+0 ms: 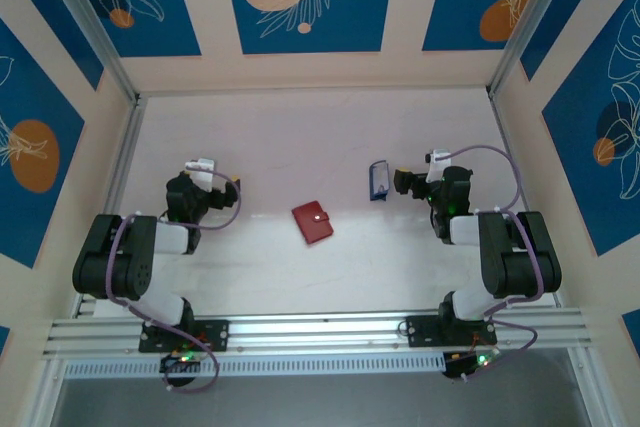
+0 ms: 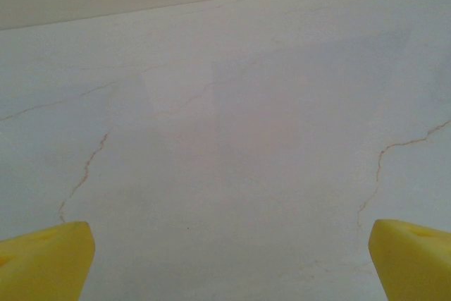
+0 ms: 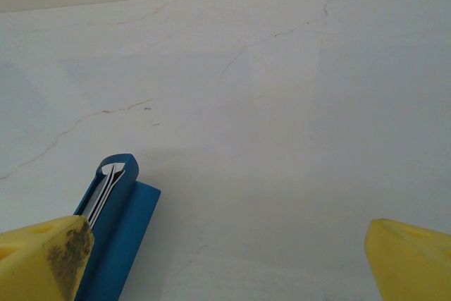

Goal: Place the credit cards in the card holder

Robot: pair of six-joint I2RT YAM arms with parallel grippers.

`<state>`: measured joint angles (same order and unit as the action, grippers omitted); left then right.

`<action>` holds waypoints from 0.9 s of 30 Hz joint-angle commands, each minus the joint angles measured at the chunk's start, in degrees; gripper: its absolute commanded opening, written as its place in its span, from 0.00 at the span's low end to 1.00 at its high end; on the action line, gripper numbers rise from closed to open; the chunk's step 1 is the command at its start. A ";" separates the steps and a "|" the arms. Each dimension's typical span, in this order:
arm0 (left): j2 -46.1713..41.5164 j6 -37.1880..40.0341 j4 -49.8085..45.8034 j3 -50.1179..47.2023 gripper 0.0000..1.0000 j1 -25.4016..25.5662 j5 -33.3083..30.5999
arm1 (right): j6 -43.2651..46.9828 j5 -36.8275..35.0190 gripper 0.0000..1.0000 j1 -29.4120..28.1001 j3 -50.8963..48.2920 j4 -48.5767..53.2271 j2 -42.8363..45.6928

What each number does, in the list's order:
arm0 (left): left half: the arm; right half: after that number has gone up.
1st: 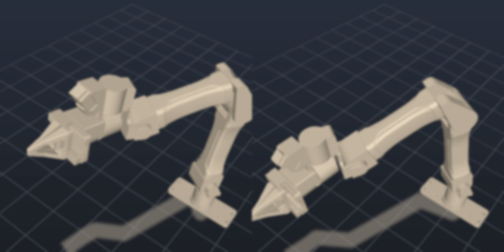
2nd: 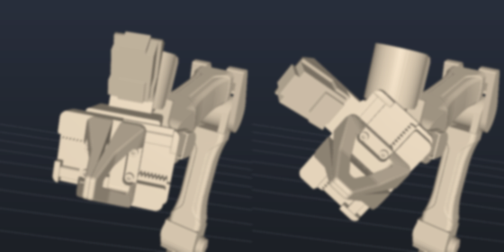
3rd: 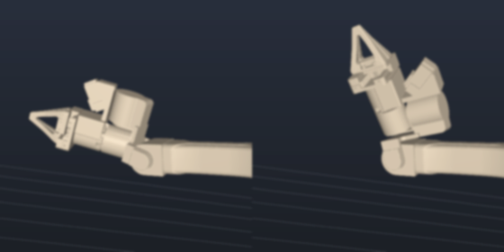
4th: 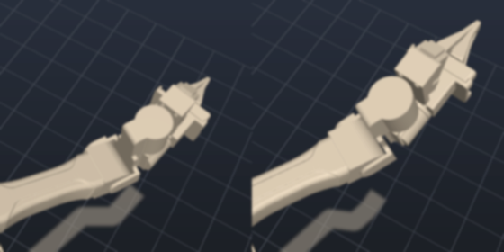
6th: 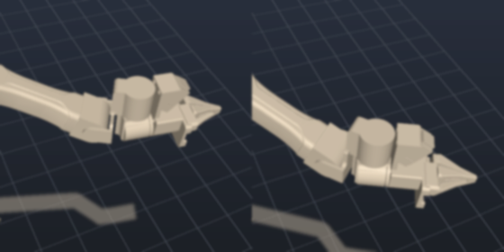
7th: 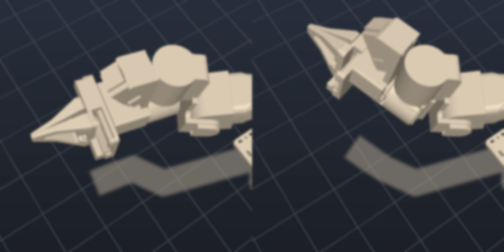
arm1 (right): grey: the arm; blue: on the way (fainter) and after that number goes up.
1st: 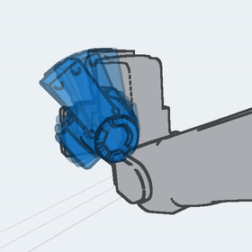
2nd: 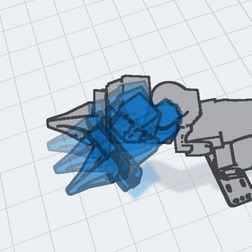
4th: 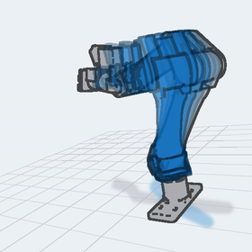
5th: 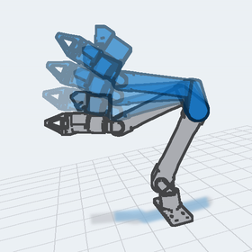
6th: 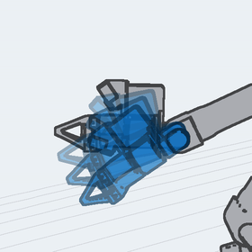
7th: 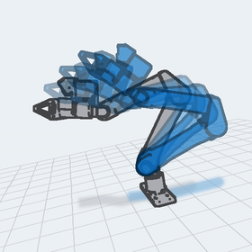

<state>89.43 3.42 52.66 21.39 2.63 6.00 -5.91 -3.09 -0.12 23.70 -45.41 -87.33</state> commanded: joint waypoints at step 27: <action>-18.19 -21.68 -72.31 31.71 1.00 9.65 -19.99 | -38.27 13.02 1.00 14.46 31.93 67.64 13.14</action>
<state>71.37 -10.13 0.45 50.17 9.19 -13.80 -37.65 0.05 14.94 52.86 4.32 -71.33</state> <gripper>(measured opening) 0.998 0.998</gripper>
